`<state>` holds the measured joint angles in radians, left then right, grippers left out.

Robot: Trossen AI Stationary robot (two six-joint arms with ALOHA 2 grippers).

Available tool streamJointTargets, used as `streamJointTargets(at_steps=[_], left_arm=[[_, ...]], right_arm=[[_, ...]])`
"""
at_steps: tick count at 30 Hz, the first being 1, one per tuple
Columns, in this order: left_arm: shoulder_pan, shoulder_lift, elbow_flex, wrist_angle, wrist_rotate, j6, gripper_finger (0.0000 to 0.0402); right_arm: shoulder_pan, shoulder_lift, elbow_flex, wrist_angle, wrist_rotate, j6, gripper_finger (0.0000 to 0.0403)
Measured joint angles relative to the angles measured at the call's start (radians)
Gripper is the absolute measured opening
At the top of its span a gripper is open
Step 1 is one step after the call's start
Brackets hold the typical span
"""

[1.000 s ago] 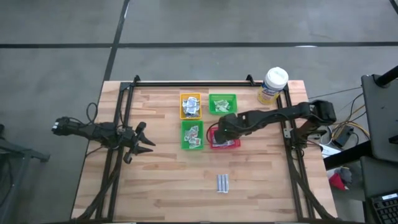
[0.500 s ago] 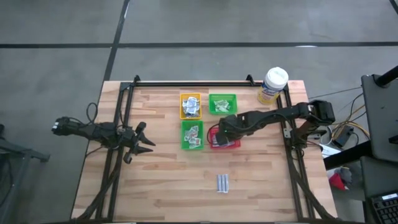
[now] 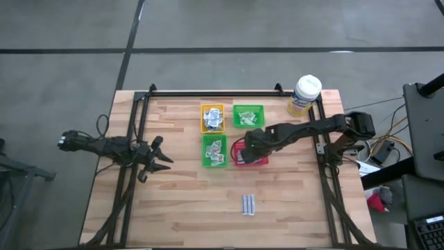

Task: Pick & Place First Aid Supplies
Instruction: Put the blue bandage pack into the red bin

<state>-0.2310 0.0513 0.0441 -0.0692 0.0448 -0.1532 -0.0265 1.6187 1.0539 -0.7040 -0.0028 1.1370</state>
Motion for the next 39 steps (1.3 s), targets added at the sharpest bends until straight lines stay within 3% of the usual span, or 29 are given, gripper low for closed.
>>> streamJointTargets(at_steps=[8, 24, 39], left_arm=[[0.000, 0.000, 0.000, 0.000, 0.000, 0.000, 0.0115], [0.000, 0.002, 0.000, -0.003, 0.000, 0.001, 0.0115], [0.000, 0.002, 0.000, -0.005, -0.001, 0.002, 0.0115]], right_arm=[[0.047, -0.089, 0.047, 0.000, -0.027, 0.004, 0.0080], [0.350, -0.111, 0.108, 0.005, -0.106, 0.257, 0.0077], [0.384, -0.111, 0.098, 0.006, -0.103, 0.340, 0.0102]])
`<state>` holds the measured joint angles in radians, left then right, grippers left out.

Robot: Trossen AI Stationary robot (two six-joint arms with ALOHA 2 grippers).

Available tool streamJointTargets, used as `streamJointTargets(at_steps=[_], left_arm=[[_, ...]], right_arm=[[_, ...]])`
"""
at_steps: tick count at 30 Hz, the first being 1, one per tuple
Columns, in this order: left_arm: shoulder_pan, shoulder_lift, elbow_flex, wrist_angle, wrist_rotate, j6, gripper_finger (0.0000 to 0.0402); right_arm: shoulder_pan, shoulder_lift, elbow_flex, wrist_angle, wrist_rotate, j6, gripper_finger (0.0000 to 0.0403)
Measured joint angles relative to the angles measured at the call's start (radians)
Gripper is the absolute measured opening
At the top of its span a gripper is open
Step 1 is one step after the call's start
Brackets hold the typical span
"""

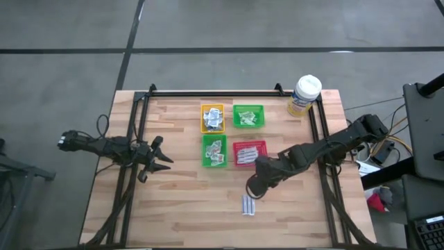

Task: Pick & Place First Aid Supplies
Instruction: Put the blue bandage pack into the red bin

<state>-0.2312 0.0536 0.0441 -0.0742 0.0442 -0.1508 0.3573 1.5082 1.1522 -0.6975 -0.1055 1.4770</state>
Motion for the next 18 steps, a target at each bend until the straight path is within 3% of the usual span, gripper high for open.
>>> streamJointTargets(at_steps=[12, 18], left_arm=[[0.000, 0.000, 0.000, -0.001, 0.000, 0.001, 0.0115], [0.000, 0.000, 0.000, -0.001, 0.000, 0.021, 0.0115]], right_arm=[[0.000, 0.000, -0.017, 0.008, 0.000, 0.160, 0.0161], [0.000, 0.001, -0.077, 0.128, 0.001, 0.217, 0.0174]])
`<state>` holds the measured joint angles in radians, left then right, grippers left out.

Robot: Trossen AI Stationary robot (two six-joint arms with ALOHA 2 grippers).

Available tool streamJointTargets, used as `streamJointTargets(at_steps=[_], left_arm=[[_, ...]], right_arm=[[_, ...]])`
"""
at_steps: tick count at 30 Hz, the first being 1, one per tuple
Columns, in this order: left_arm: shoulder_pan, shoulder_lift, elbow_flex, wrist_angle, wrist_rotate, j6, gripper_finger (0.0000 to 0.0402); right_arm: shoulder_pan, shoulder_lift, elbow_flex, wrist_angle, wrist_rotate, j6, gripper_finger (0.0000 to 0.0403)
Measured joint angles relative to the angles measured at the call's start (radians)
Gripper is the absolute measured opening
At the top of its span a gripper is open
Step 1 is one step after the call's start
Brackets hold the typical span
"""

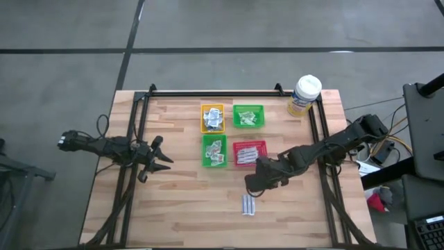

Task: Pick & Place First Aid Supplies
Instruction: Put the blue bandage pack into the red bin

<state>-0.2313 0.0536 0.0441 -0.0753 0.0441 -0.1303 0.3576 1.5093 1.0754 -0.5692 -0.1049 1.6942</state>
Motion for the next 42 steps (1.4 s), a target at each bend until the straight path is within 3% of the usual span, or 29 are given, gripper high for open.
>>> streamJointTargets(at_steps=[17, 24, 31, 42], left_arm=[[0.000, 0.000, 0.000, -0.001, 0.000, 0.005, 0.0115], [0.000, 0.004, 0.000, -0.001, 0.000, 0.003, 0.0115], [0.000, 0.010, 0.000, 0.000, 0.000, -0.001, 0.0115], [0.000, 0.012, 0.000, 0.000, 0.000, -0.027, 0.0115]], right_arm=[[0.042, 0.005, -0.129, 0.176, 0.005, 0.124, 0.0157], [0.077, 0.134, -0.103, 0.251, 0.021, 0.138, 0.0156], [0.079, 0.255, -0.050, 0.244, -0.051, 0.139, 0.0152], [0.082, 0.341, 0.001, 0.228, -0.088, 0.129, 0.0133]])
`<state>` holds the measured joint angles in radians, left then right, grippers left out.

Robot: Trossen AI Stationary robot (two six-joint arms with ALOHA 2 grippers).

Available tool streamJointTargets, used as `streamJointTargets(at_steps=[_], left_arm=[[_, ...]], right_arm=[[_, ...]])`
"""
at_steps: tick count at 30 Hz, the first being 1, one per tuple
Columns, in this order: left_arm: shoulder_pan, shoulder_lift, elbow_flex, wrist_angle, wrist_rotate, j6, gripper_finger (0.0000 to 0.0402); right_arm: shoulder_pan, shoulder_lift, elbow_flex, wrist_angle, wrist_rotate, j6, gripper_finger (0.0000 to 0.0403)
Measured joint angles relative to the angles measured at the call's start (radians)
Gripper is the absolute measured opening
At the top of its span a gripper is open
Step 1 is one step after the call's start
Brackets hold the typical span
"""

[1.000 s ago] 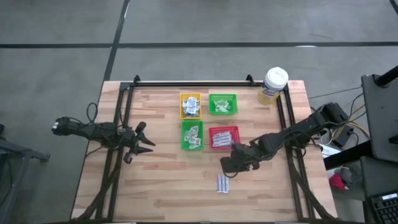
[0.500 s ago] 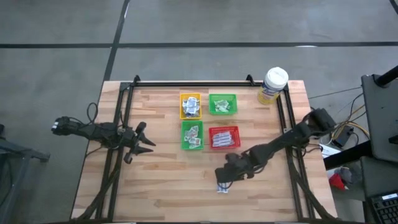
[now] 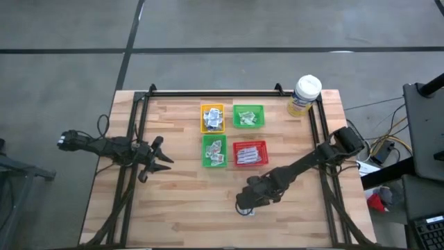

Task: Pick & Place First Aid Supplies
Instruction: Put the blue bandage pack into the red bin

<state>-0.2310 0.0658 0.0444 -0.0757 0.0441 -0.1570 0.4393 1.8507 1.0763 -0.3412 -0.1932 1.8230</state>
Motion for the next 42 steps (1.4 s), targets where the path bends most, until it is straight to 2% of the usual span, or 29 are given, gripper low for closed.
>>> streamJointTargets(at_steps=[13, 29, 42], left_arm=[[0.000, 0.001, 0.000, 0.000, 0.000, 0.003, 0.0115], [0.000, 0.005, 0.000, -0.001, 0.000, 0.005, 0.0115], [0.000, 0.006, 0.000, 0.000, 0.000, 0.003, 0.0115]], right_arm=[[0.015, -0.030, 0.000, -0.070, -0.002, 0.025, 0.0121], [0.014, 0.057, 0.006, -0.037, -0.004, 0.067, 0.0119], [0.014, 0.085, 0.007, -0.087, -0.006, 0.090, 0.0062]])
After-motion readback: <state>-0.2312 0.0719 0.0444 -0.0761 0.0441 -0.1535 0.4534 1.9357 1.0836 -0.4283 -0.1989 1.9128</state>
